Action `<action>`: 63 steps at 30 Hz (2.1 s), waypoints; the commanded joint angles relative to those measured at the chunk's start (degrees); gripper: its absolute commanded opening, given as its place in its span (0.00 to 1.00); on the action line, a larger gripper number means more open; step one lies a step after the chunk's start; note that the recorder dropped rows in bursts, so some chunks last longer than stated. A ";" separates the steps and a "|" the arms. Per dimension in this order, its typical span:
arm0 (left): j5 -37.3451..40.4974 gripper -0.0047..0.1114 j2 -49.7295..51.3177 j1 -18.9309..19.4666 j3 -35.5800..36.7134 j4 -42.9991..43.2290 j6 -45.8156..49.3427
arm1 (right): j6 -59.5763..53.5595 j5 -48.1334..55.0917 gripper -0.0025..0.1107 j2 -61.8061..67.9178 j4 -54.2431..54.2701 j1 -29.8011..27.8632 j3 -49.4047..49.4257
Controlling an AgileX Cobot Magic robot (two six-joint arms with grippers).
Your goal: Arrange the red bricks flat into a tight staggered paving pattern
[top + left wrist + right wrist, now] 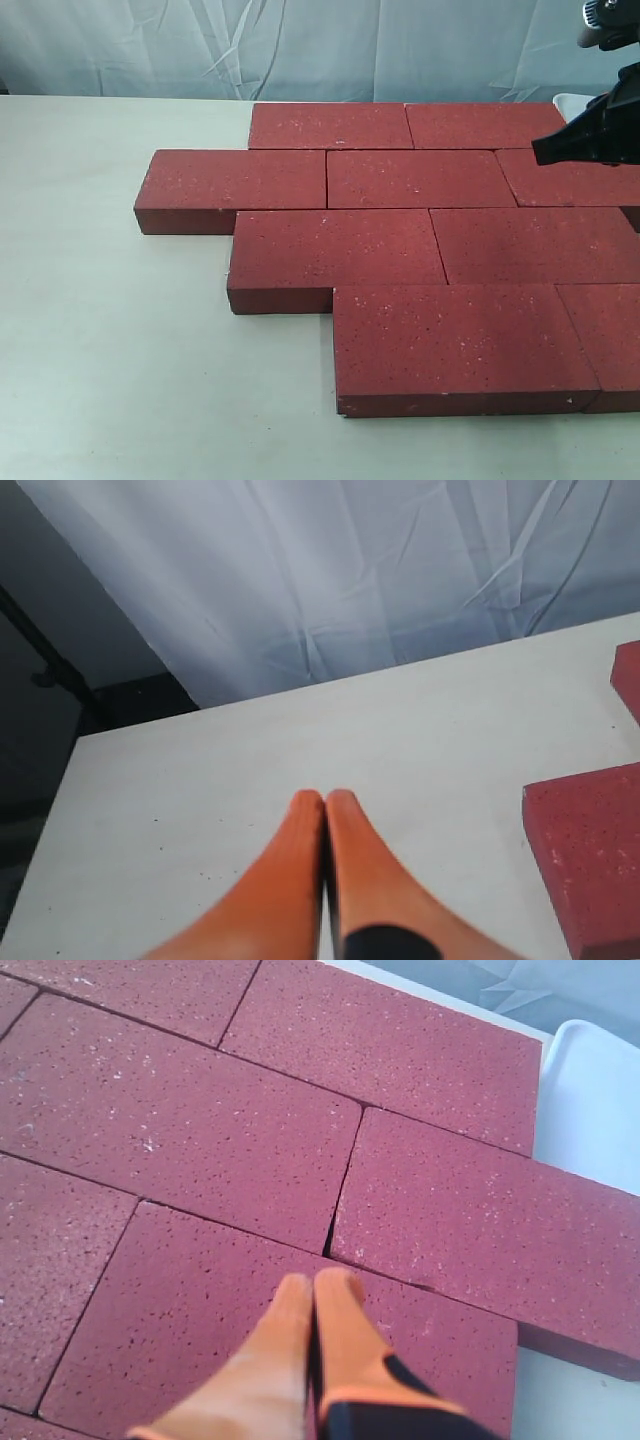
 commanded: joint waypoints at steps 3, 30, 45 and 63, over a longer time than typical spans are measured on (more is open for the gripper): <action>-1.36 0.04 -11.36 0.14 5.80 -0.88 -0.48 | 0.01 -0.80 0.02 -0.40 -0.07 -0.23 0.12; 8.59 0.04 -39.59 0.14 12.20 -3.96 -0.13 | 0.01 -0.85 0.02 -0.40 -0.07 -0.23 0.12; -12.33 0.04 -47.52 0.02 31.52 14.30 -18.73 | 0.01 -0.74 0.02 -0.40 -0.07 -0.23 0.12; -10.62 0.04 -67.09 2.12 49.67 6.02 -13.43 | 0.01 -0.74 0.02 -0.40 0.04 -0.23 0.12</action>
